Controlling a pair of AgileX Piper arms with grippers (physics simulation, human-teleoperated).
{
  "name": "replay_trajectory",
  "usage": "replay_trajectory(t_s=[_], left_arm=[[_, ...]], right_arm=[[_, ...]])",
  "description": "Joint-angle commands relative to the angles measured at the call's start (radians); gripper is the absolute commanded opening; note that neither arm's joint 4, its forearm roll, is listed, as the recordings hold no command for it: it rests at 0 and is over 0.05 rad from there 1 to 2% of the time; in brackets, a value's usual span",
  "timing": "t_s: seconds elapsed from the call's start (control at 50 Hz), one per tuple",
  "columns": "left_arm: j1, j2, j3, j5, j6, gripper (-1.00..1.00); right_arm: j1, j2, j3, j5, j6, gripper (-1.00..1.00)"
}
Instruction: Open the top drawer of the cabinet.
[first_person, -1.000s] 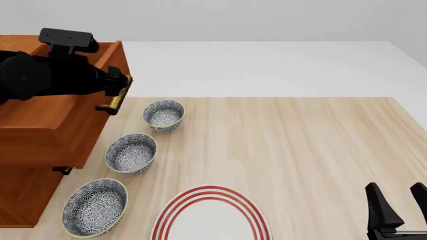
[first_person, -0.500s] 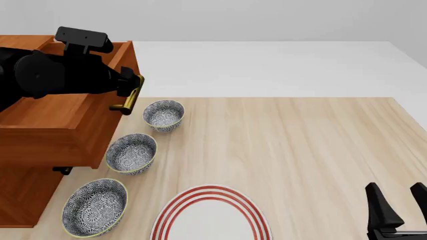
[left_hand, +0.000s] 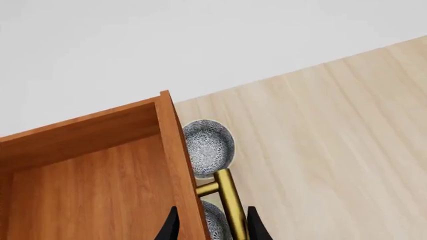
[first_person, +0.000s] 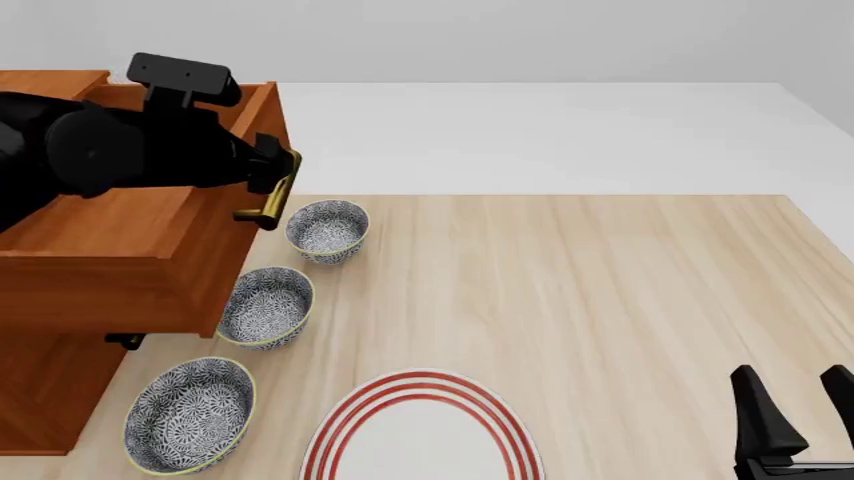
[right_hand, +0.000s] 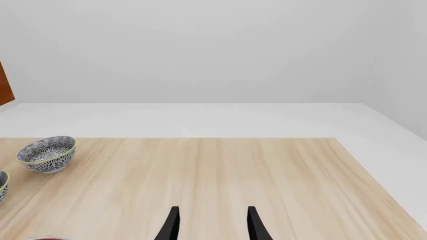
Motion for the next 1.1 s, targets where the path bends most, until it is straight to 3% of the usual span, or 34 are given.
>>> replay_trajectory(t_s=[0.02,0.18,0.92,1.1], left_arm=[[-0.051,0.035,0.031,-0.003,0.011,1.0],[-0.055,0.031,0.03,0.001,0.009,1.0],[-0.044,-0.048,-0.233,0.158,0.015,1.0],[-0.048,-0.061,-0.244,0.171,0.018,1.0]], right_arm=[[0.0,0.0,0.0,0.0,0.0,1.0],[0.0,0.0,0.0,0.0,0.0,1.0],[0.0,0.0,0.0,0.0,0.0,1.0],[0.0,0.0,0.0,0.0,0.0,1.0]])
